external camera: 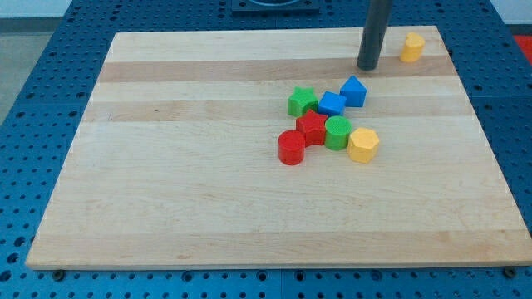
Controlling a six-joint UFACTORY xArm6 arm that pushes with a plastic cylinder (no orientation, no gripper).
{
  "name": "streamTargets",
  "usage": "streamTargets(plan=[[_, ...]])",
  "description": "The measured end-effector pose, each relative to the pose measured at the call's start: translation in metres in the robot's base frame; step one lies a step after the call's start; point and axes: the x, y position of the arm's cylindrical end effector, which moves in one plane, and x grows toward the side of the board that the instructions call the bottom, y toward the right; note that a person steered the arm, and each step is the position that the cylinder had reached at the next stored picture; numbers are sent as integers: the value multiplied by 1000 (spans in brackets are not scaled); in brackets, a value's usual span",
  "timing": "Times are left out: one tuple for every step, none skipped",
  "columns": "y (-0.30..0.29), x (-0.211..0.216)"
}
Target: Slide the yellow heart closer to the top right
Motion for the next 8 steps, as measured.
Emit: streamTargets(plan=[[34,18],[79,15],[106,1],[112,-16],[112,-30],[112,-33],[104,-33],[101,-34]])
